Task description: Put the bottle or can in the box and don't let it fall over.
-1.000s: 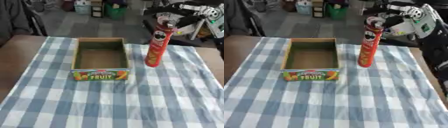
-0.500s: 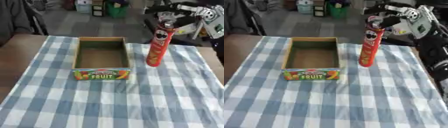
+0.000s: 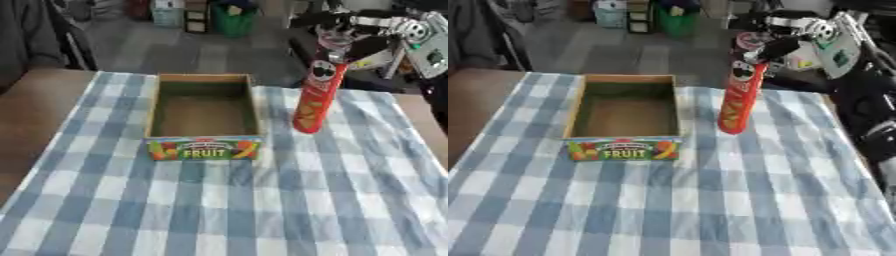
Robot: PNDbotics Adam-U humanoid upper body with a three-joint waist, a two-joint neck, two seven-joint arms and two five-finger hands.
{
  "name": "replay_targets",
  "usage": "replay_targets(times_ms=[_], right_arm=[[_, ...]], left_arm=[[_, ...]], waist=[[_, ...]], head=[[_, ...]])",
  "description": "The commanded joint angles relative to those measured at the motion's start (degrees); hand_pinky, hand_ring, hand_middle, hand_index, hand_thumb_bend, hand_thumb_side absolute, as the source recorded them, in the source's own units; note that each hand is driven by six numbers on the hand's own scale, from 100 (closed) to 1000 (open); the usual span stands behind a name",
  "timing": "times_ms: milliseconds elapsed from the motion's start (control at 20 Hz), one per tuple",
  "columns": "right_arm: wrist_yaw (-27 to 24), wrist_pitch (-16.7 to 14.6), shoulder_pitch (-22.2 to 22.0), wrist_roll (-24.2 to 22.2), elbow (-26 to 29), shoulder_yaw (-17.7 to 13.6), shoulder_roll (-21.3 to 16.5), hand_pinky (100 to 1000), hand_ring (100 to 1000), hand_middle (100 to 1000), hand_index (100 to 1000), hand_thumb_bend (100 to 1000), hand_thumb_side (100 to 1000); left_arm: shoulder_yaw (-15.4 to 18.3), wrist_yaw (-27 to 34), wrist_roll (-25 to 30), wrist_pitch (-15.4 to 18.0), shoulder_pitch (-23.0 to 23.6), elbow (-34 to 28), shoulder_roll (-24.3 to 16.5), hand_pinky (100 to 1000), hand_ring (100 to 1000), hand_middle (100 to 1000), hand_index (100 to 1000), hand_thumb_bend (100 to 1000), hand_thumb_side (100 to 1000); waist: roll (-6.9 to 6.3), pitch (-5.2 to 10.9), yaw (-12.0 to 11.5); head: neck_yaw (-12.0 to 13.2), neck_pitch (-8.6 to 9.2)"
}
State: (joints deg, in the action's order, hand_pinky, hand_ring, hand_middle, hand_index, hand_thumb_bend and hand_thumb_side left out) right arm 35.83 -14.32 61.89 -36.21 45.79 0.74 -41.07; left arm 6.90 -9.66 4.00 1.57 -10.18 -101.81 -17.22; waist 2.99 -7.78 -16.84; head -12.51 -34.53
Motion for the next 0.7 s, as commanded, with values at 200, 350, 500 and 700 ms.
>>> replay_targets(times_ms=[200,350,500,700], right_arm=[[0.7,-0.1,0.6,0.4,-0.1,-0.4,-1.4,731,848,895,932,257,447],[0.8,-0.2,0.5,0.9,-0.2,-0.4,-1.4,661,772,848,911,233,429],[0.7,-0.5,0.4,1.6,0.0,-0.4,-1.5,586,700,792,866,209,417],[1.5,-0.8,0.3,3.2,0.6,-0.2,-1.6,457,605,697,783,104,337]], left_arm=[[0.3,0.2,-0.1,0.1,-0.8,-1.2,-1.2,788,744,740,857,585,606],[0.3,0.2,-0.1,0.1,-0.8,-1.2,-1.2,788,744,740,857,585,606],[0.3,0.2,-0.2,0.1,-0.8,-1.2,-1.2,789,744,739,857,583,608],[0.3,0.3,-0.2,0.0,-0.9,-1.2,-1.2,789,744,739,857,578,611]], waist=[[-0.24,0.6,-0.2],[-0.24,0.59,-0.2],[-0.22,0.59,-0.2],[-0.15,0.63,-0.2]], head=[[-0.1,0.85],[-0.1,0.83],[-0.1,0.86],[-0.1,0.93]])
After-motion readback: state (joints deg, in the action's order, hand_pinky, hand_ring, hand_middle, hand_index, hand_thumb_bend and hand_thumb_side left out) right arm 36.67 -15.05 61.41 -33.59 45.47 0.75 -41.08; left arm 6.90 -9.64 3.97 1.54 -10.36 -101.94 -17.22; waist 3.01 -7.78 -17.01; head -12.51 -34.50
